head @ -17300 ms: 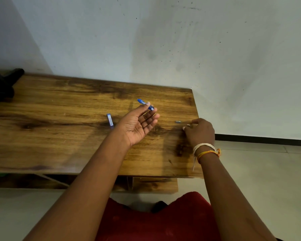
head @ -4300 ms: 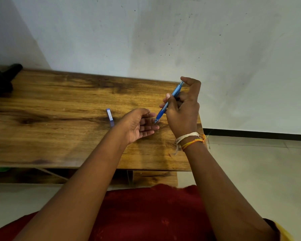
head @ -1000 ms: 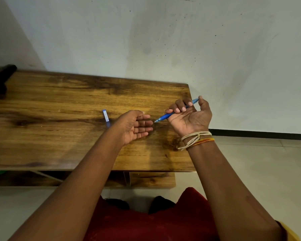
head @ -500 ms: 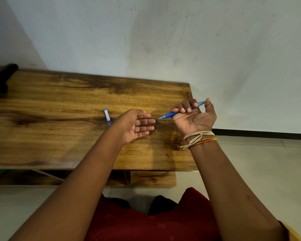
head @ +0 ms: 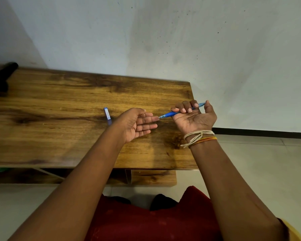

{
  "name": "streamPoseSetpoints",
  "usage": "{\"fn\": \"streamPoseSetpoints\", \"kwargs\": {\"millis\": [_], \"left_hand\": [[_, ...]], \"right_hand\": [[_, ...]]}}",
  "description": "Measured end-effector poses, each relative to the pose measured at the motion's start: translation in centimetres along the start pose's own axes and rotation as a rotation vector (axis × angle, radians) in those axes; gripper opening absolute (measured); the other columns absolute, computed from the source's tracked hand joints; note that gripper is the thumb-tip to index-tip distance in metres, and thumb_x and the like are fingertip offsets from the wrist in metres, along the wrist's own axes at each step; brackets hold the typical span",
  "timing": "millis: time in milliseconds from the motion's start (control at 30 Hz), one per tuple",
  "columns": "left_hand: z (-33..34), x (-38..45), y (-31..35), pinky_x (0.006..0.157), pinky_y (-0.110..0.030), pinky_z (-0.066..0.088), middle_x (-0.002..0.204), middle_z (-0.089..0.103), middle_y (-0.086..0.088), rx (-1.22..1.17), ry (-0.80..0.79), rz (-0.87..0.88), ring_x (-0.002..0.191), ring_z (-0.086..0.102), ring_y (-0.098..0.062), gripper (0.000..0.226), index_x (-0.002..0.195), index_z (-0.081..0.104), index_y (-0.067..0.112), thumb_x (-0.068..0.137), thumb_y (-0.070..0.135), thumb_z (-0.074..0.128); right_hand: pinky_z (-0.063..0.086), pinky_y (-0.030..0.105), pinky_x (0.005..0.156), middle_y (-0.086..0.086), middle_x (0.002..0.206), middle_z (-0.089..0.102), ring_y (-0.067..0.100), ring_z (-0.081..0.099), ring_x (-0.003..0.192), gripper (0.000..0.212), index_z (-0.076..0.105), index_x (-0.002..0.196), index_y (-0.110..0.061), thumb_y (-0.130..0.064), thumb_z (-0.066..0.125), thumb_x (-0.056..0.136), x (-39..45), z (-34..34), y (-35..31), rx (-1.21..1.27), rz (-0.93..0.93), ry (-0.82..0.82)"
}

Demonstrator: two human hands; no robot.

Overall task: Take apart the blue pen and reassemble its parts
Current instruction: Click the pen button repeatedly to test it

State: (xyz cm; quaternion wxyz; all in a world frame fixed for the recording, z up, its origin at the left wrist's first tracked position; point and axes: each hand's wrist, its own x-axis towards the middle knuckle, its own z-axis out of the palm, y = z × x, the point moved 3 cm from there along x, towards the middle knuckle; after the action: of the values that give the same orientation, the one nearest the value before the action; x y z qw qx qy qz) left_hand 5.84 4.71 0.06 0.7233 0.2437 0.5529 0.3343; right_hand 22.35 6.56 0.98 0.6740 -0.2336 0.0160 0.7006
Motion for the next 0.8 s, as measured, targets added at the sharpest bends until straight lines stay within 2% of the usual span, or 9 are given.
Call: {"fn": "streamPoseSetpoints", "kwargs": {"millis": [567,800], "left_hand": [[-0.23,0.16,-0.02,0.075,-0.029,0.053,0.084,0.077,-0.002,0.011,0.001,0.0,0.08,0.074,-0.016,0.031,0.1,0.068,0.009,0.095,0.021,0.04],[-0.09,-0.02,0.0,0.078,-0.029,0.053,0.083,0.077,-0.002,0.014,0.004,0.001,0.083,0.073,-0.017,0.031,0.099,0.068,0.009,0.096,0.021,0.04]], "right_hand": [[0.028,0.028,0.058,0.002,0.046,0.032,0.017,0.03,0.047,0.049,0.04,0.056,-0.014,-0.047,0.031,0.091,0.26,-0.4,0.01,0.005,-0.009,0.033],[0.028,0.027,0.057,0.002,0.046,0.032,0.017,0.03,0.046,0.049,0.04,0.055,-0.014,-0.047,0.03,0.09,0.28,-0.43,-0.07,0.008,-0.002,0.027]]}}
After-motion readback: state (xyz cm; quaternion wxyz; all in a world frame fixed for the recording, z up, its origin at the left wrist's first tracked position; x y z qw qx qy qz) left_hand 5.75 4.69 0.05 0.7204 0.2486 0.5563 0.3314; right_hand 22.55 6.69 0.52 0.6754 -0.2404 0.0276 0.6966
